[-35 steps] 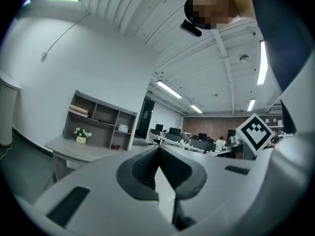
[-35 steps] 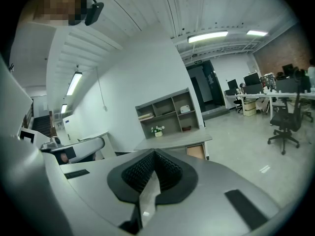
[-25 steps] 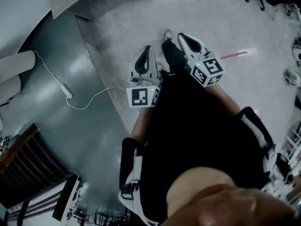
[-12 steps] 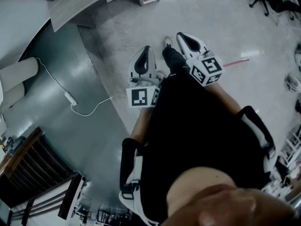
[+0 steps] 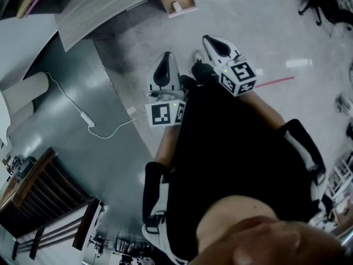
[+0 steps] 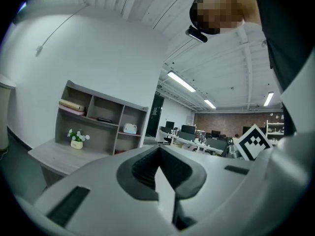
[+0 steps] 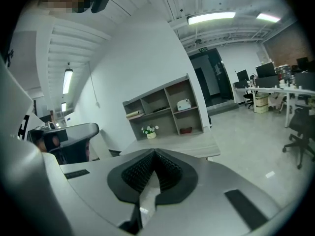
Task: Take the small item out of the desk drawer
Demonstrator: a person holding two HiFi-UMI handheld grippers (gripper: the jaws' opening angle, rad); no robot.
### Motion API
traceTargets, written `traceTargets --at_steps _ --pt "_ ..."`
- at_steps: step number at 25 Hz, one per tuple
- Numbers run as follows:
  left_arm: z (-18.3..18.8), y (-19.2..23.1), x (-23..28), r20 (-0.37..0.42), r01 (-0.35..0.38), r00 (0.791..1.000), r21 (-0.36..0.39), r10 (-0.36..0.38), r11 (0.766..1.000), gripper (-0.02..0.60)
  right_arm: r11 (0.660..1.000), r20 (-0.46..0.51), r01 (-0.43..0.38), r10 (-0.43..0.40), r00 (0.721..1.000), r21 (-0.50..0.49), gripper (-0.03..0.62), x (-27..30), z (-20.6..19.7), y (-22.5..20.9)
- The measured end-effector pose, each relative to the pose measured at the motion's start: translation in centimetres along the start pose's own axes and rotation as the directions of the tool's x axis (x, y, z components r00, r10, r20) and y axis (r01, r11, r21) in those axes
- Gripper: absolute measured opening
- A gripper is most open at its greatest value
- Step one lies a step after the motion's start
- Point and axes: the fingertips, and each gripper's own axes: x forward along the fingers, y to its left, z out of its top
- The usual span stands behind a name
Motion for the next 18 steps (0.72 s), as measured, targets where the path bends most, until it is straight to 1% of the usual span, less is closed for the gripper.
traceTargets --at_steps 2,4,8,13,18 --pt "0.7 0.3 1.2 0.012 -0.015 1.0 -0.002 0.015 1.0 -0.002 1.0 -0.003 -0.001 0.001 1.0 0.002 -0.002 1.1 0.5 -1.1" --pt "0.7 0.6 2.1 0.005 -0.017 1.0 0.008 0.017 1.0 -0.002 1.0 -0.003 0.004 -0.004 1.0 0.006 -0.002 2.1 1.0 -2.0" --pt "0.6 1.6 4.2 -0.01 -0.018 1.0 -0.001 0.018 1.0 -0.002 1.0 -0.009 0.012 -0.012 1.0 0.014 -0.002 4.5 1.8 -3.5" --pt "0.5 2.9 6.2 -0.014 -0.006 1.0 -0.001 0.006 1.0 -0.002 1.0 -0.019 0.028 -0.028 0.999 0.007 -0.002 7.5 2.3 -4.7" --pt "1.0 5.2 9.2 -0.022 0.009 1.0 -0.017 -0.009 1.0 -0.002 0.998 -0.047 0.054 -0.054 0.997 0.011 -0.002 11.9 2.3 -6.3"
